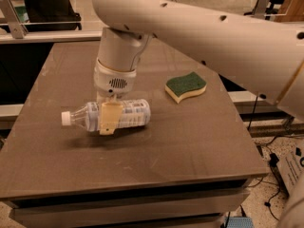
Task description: Knock blue plastic bottle over
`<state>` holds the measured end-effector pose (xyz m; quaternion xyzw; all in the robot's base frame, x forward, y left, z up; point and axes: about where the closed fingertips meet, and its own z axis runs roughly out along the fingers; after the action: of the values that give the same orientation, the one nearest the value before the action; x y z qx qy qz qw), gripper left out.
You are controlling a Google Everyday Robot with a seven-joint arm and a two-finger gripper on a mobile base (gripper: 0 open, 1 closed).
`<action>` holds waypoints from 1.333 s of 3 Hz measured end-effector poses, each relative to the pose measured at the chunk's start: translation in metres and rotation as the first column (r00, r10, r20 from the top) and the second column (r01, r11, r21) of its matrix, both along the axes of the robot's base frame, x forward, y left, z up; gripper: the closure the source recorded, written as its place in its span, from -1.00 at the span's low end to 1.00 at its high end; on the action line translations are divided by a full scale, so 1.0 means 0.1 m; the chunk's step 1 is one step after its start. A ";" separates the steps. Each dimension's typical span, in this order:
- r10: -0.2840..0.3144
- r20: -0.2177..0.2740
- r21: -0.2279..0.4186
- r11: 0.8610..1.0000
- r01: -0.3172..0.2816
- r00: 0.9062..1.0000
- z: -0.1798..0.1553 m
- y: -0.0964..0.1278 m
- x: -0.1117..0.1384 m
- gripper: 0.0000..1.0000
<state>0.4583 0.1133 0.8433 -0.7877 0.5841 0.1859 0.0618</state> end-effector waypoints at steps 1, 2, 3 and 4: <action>-0.052 0.022 -0.036 0.998 0.052 0.998 -0.03 0.04 0.04 0.67; -0.118 0.045 -0.039 0.992 0.120 0.992 0.01 0.03 0.12 0.20; -0.152 0.059 -0.032 0.988 0.154 0.987 0.05 0.04 0.15 -0.27; -0.159 0.068 -0.020 0.987 0.161 0.985 0.09 0.10 0.15 -0.73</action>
Offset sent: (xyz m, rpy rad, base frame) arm 0.0227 0.0005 0.0059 -0.0486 -0.0646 -0.2022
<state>0.4730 0.1233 0.8521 -0.7448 0.6454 0.1467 0.0856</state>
